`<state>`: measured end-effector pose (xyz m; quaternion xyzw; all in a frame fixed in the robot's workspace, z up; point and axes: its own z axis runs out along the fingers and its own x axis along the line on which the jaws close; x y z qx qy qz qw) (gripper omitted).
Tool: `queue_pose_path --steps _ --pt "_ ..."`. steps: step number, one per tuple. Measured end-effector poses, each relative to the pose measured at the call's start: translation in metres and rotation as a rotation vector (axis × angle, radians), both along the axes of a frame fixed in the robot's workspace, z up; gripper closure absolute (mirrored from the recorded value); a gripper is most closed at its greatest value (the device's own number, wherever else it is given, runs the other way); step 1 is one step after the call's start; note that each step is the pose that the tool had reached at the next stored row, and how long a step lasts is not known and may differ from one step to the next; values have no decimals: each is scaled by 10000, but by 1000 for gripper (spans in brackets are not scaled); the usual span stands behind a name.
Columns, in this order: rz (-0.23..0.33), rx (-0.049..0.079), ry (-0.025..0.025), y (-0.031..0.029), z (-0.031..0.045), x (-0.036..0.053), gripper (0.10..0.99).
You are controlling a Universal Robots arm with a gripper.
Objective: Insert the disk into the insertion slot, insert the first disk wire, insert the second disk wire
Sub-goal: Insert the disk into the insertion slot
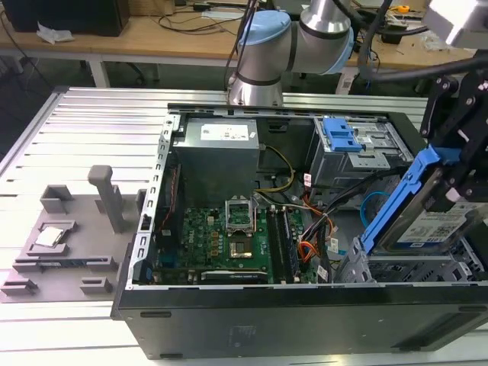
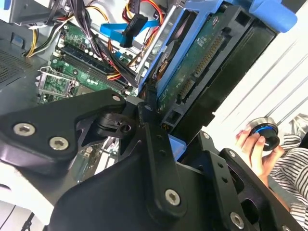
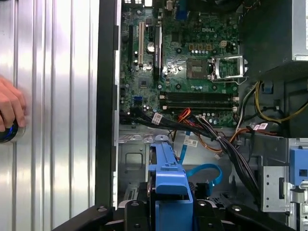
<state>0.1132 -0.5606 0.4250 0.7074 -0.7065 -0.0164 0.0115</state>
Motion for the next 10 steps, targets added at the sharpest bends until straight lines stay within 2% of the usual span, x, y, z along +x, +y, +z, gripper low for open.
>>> queue_pose_path --steps 3,10 --pt "0 -3 0 0 -136 0 725" --pt "0 -2 0 0 -310 0 725"
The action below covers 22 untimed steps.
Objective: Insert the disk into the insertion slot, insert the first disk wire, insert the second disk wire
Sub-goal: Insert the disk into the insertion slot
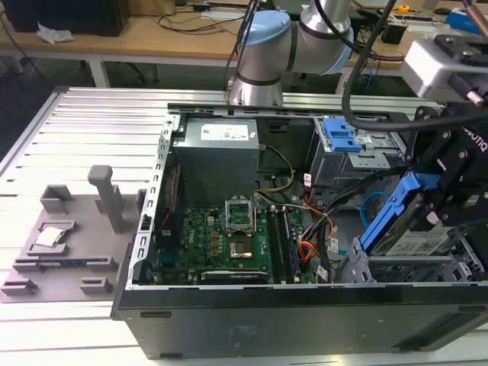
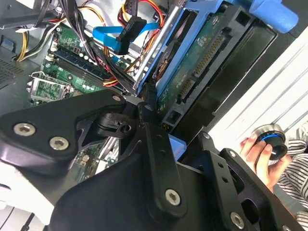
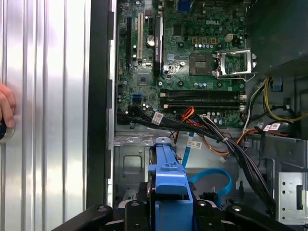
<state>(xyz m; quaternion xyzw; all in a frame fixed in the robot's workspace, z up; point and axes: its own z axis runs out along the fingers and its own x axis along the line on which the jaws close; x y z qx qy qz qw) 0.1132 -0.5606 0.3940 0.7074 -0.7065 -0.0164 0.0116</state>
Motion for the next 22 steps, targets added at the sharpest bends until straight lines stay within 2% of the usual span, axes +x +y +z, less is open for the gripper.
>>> queue_pose_path --steps 3,14,15,22 --pt "0 -1 0 0 -48 0 725" --pt "0 -2 -1 0 -51 0 714" --pt "0 -1 -1 0 -51 0 651" --pt "0 -1 -1 0 -53 0 663"
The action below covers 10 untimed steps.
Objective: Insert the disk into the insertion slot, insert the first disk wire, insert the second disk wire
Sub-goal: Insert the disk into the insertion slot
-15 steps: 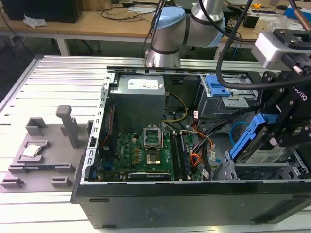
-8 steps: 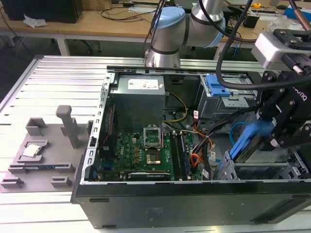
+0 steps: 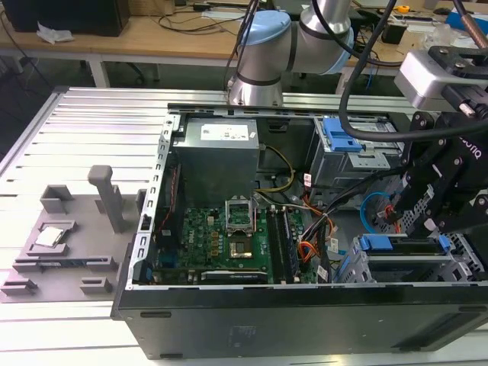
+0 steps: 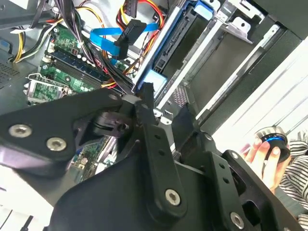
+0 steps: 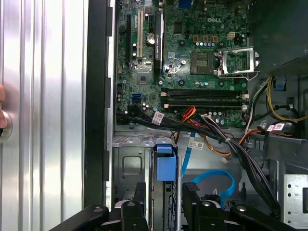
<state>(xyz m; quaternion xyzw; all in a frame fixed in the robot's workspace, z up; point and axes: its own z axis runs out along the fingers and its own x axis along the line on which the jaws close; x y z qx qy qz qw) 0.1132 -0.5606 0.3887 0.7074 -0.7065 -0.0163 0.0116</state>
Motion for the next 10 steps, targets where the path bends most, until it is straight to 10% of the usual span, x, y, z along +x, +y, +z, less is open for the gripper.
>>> queue_pose_path --steps 6,10 --pt "-1 0 0 0 -1 0 976" --pt "0 0 0 0 -2 0 980"
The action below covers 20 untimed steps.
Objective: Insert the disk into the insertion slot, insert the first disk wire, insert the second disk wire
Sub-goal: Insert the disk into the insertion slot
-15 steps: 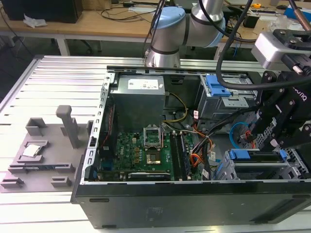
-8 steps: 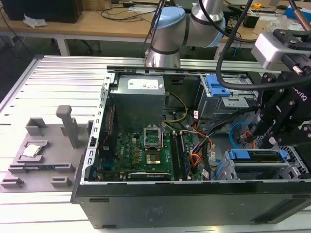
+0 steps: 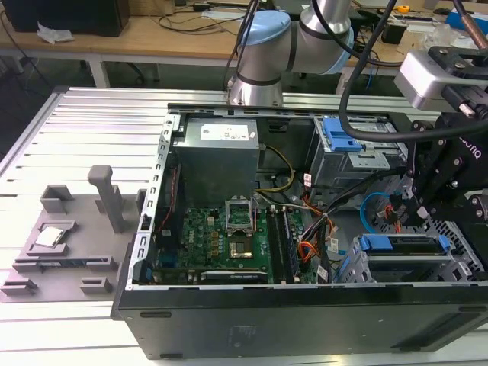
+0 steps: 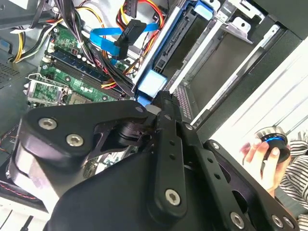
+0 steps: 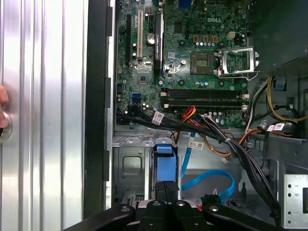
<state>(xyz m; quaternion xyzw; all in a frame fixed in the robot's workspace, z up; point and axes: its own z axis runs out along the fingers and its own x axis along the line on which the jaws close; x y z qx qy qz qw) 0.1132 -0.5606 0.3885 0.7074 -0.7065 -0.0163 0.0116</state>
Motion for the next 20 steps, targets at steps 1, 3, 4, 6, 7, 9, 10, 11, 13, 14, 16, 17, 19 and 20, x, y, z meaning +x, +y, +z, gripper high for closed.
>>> queue_pose_path --steps 1,3,4,6,7,9,10,11,13,14,16,17,19,20 --pt "0 0 0 0 0 0 980" --pt "0 0 0 0 -1 0 980" --pt "-1 4 0 0 -6 2 980" --pt "0 2 0 0 -29 16 980" --pt "0 0 1 0 -46 24 980" --pt "0 -1 2 0 -79 78 980" --pt "0 0 3 0 -87 108 980" --pt "-1 3 6 1 -105 167 980" --pt "0 1 7 1 -154 229 980" --pt "0 1 8 1 -176 240 980" --pt "-1 -3 8 0 -181 241 980" --pt "-1 -3 8 0 -181 241 980" --pt "0 0 8 1 -183 241 980" --pt "0 0 8 1 -183 241 980"
